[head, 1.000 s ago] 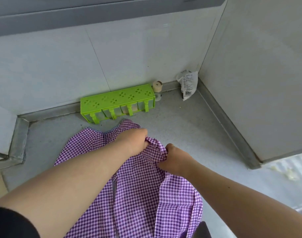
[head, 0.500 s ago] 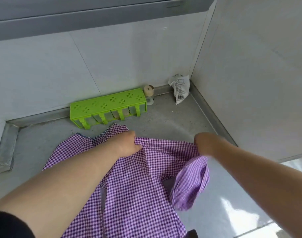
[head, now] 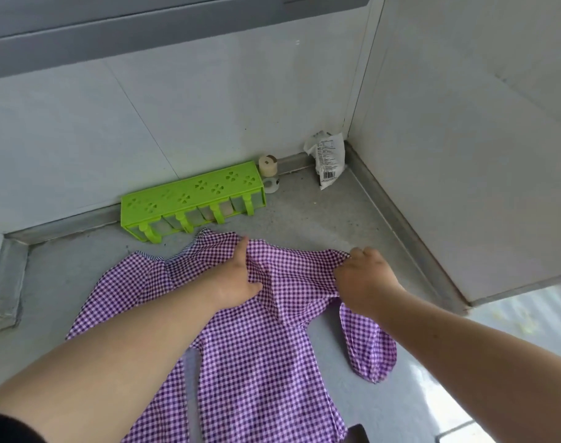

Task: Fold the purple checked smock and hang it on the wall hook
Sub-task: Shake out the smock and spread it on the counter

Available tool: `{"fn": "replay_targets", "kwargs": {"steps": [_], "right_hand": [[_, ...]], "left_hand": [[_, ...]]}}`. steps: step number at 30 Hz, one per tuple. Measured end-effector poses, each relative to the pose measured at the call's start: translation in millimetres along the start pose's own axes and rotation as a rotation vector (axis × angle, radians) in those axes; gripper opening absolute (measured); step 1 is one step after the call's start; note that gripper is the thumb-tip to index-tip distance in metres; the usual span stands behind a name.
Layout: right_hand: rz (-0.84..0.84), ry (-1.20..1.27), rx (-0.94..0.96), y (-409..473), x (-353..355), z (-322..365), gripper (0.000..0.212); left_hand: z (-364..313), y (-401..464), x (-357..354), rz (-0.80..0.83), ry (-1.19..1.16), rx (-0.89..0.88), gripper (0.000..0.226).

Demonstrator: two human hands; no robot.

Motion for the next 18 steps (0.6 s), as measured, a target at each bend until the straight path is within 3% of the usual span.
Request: {"fn": "replay_targets", "kwargs": {"steps": [3, 7, 10, 14, 18], "right_hand": [[-0.073, 0.011, 0.150, -4.4, -8.5, 19.0, 0.025], [-0.106, 0.074, 0.432, -14.8, -26.4, 50.1, 0.036], [-0.039, 0.048, 0.274, -18.2, -36.2, 45.0, 0.044], [0.115, 0.089, -0.026, -28.1, -44.4, 14.4, 0.062], [0.123, 0.048, -0.078, -30.4, -42.8, -9.9, 0.066]], "left_hand": [[0.6, -2.7, -11.5, 0.018, 0.055, -0.048, 0.115], [2.1, -2.5, -28.2, 0.066, 0.159, -0.087, 0.093], [4.9, -0.2, -38.6, 0.110, 0.252, -0.094, 0.081], [9.1, -2.2, -51.2, 0.144, 0.407, -0.072, 0.084], [13.2, -1.6, -55.6, 0.156, 0.463, -0.031, 0.087]]}}
Point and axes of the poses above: each hand's wrist, its own y-axis towards the middle knuckle, its own x-axis out of the back of the hand, z = x × y, the point moved 7 cm from there along y, towards the middle knuckle, and after that the axes turned 10 degrees about x, right-handed, at the moved point
